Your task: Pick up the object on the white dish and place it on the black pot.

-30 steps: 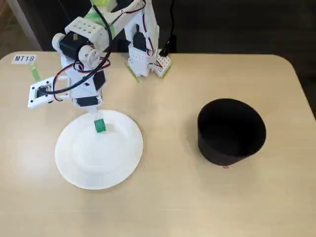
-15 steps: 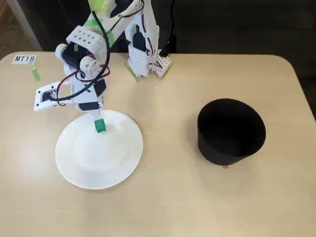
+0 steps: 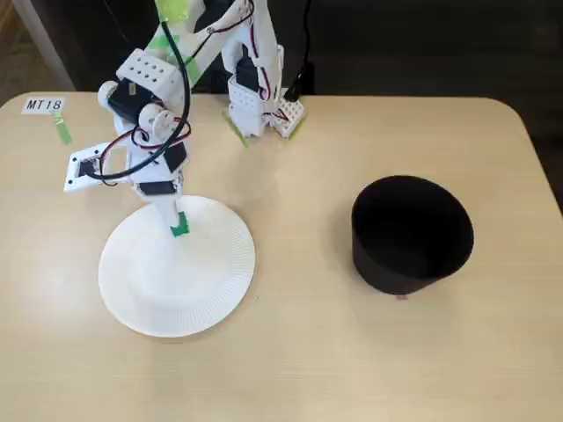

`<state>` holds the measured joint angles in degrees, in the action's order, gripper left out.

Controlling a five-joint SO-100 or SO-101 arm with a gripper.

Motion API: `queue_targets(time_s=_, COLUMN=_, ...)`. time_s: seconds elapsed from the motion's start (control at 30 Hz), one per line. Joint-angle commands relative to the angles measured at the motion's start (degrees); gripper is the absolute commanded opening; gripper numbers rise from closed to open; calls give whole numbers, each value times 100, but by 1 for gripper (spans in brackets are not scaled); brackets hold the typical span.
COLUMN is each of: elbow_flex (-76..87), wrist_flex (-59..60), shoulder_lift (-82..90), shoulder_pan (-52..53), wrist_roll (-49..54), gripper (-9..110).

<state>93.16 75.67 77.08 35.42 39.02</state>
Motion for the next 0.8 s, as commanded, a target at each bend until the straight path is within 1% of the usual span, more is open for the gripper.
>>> queue_targets(time_s=0.0, elbow_flex=-26, wrist_flex=9, shoulder_lift=299, shoulder_pan=9, wrist_roll=70, gripper=27)
queue_targets(time_s=0.23, elbow_flex=-26, wrist_flex=-114, shoulder_lift=53, shoulder_pan=-211, wrist_roll=132, gripper=27)
queue_targets(time_s=0.77, elbow_flex=-26, wrist_flex=-334, shoulder_lift=-387, shoulder_pan=-229, wrist_roll=18, gripper=26)
